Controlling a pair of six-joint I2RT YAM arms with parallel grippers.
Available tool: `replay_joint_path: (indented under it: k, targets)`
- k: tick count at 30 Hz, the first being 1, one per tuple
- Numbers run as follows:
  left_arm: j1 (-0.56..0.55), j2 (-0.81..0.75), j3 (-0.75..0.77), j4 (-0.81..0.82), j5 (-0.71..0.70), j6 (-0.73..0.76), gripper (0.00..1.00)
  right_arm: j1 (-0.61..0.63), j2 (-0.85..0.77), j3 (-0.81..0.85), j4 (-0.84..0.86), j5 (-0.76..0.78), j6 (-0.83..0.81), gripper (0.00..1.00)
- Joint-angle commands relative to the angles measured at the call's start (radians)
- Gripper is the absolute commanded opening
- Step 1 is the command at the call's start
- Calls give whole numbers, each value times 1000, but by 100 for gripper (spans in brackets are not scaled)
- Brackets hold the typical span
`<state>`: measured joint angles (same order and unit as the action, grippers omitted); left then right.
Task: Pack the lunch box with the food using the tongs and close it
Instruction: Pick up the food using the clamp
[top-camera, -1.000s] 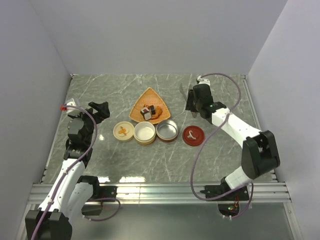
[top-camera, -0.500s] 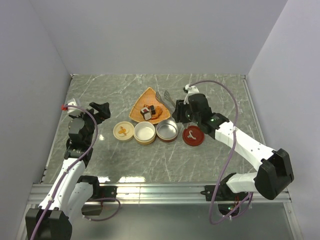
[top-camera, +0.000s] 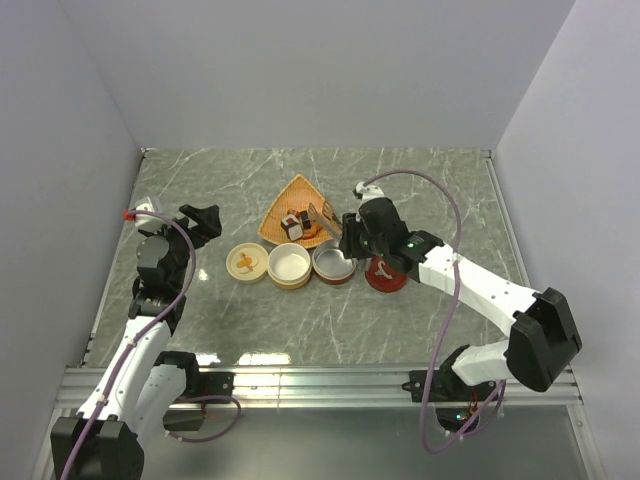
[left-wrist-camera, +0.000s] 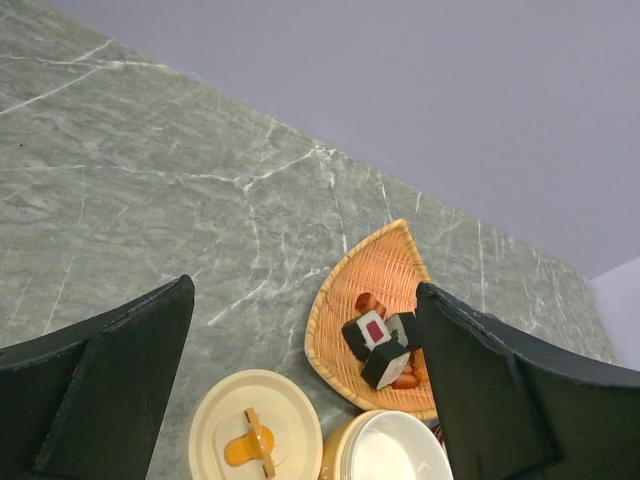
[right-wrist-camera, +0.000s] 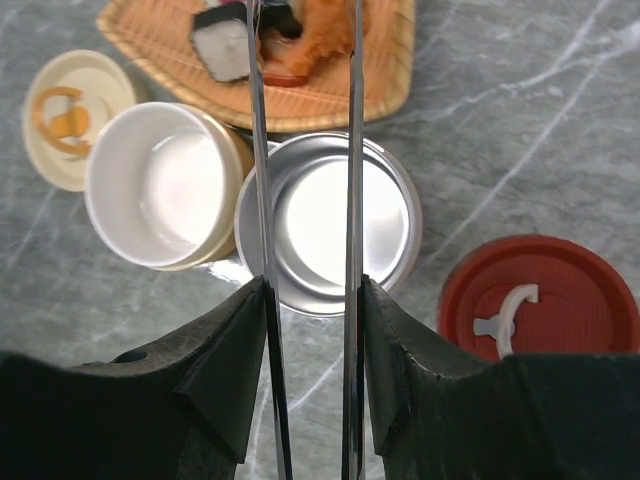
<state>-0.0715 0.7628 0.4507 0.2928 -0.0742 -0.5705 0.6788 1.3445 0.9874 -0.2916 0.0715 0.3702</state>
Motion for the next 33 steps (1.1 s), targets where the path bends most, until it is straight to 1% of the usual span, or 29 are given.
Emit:
replay_joint_path:
  k: [1, 5, 12, 24, 26, 29, 30, 33]
  targets:
    - [-2, -14, -4, 45, 22, -14, 99, 11, 13, 26, -15, 76, 15, 47]
    - [-2, -14, -4, 45, 24, -14, 99, 11, 38, 30, -12, 77, 13, 47]
    - [-2, -19, -6, 45, 19, -14, 99, 11, 82, 46, 11, 33, 6, 47]
    - [-2, -16, -9, 46, 21, -14, 100, 11, 168, 105, 14, 37, -2, 45]
    - [-2, -19, -7, 46, 17, -14, 100, 11, 180, 112, 12, 37, -4, 43]
    - [-2, -19, -10, 48, 17, -14, 99, 11, 185, 115, 8, 43, -4, 35]
    - [-2, -20, -10, 48, 17, -15, 100, 11, 182, 115, 8, 47, -4, 30]
    - [-2, -17, -10, 49, 19, -15, 100, 11, 170, 111, 15, 60, -5, 23]
